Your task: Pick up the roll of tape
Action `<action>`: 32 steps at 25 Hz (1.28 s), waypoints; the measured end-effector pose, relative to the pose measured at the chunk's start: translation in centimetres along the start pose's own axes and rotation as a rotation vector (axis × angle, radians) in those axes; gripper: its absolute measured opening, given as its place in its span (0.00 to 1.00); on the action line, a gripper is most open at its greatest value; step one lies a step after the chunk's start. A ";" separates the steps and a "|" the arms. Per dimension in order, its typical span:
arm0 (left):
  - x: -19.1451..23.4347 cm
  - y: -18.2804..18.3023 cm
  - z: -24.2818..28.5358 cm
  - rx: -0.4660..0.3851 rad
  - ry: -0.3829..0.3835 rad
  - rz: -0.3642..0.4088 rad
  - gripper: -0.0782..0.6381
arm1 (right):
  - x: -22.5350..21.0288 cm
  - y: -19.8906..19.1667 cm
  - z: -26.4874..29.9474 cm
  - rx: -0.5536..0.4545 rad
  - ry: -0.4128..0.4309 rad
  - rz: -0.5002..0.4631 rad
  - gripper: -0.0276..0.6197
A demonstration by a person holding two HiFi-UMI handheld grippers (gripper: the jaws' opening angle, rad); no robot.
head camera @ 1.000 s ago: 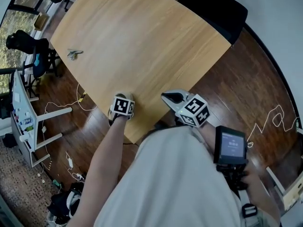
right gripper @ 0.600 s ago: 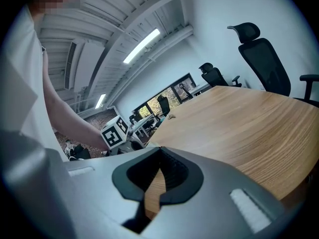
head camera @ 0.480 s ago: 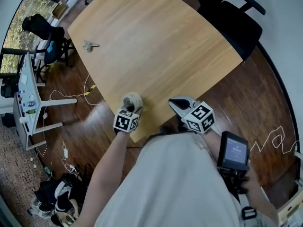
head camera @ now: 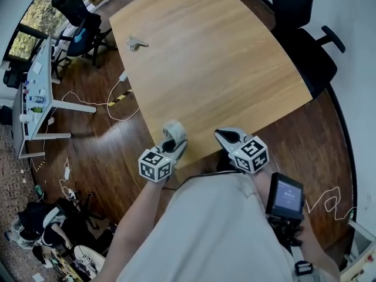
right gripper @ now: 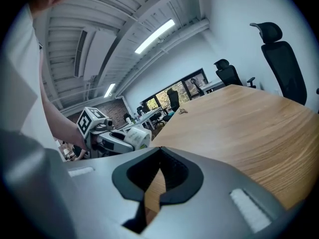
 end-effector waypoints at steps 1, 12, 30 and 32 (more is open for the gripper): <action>-0.1 -0.4 -0.7 -0.036 -0.009 -0.016 0.24 | 0.5 0.2 0.1 0.001 -0.003 -0.012 0.05; -2.5 -4.5 -8.1 -0.335 -0.060 -0.099 0.24 | 6.8 1.6 -1.8 -0.039 -0.042 -0.110 0.05; -5.3 -9.2 -16.3 -0.484 -0.094 -0.052 0.24 | 17.9 0.8 -3.3 -0.075 -0.059 -0.190 0.05; -5.5 -9.5 -16.9 -0.492 -0.098 -0.042 0.24 | 18.6 0.5 -3.1 -0.071 -0.058 -0.197 0.05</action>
Point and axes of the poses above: the fingertips, and each gripper's own axes: z forward along the fingers, x to its left, y out of its top, the point moved 6 cm from there along -z, backward along the fingers, and after that the axes turned 9 degrees about x, right-handed, at the moved point
